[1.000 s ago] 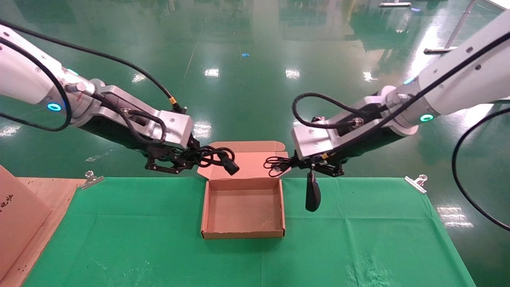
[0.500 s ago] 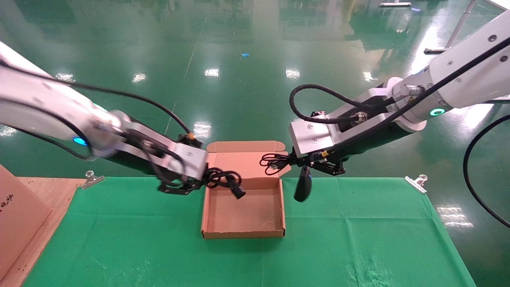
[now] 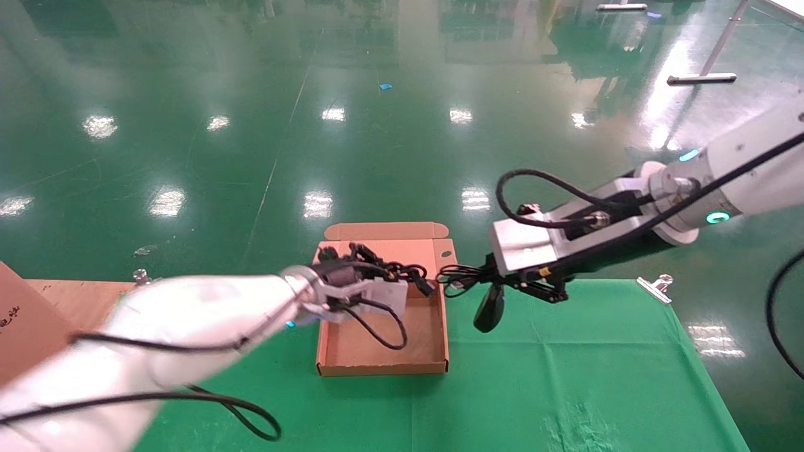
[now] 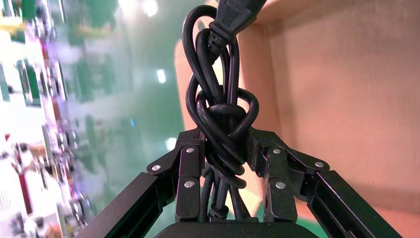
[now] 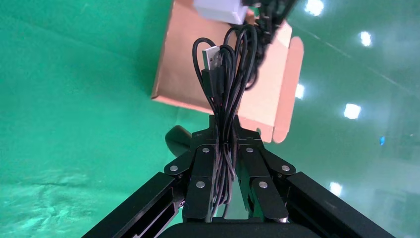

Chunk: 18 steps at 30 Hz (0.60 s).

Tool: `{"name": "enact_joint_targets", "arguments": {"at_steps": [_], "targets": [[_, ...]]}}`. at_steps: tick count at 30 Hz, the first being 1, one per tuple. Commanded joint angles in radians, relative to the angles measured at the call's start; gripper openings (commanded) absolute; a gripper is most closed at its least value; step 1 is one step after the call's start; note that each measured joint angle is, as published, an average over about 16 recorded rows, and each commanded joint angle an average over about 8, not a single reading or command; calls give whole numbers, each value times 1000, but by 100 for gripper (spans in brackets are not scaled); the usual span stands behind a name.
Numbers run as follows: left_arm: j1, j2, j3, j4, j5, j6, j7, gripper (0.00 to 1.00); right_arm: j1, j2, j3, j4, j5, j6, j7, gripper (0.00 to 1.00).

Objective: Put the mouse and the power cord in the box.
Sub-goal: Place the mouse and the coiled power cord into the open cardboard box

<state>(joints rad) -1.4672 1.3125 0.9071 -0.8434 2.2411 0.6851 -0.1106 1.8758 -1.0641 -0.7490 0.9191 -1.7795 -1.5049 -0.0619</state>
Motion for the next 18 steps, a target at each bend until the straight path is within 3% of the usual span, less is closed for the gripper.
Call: {"name": "enact_joint_targets", "arguments": {"at_steps": [1,8,9,18], "targets": [[41,33,6,40,61,-74,-34,6,-14,9,0,-11,0,7,-13,0],[43,48,66,110,-30,-119,-36,94,-42,11,-5,-82,-6,35,-73,0],[39,48,74,116,-48,-123,-32,100,-44,9,-6,-92,-6,38,-80,0],[12,47,149,160,-151,-161,4,100,-57,-18,-10,-152,-1,52,-121,0]]}}
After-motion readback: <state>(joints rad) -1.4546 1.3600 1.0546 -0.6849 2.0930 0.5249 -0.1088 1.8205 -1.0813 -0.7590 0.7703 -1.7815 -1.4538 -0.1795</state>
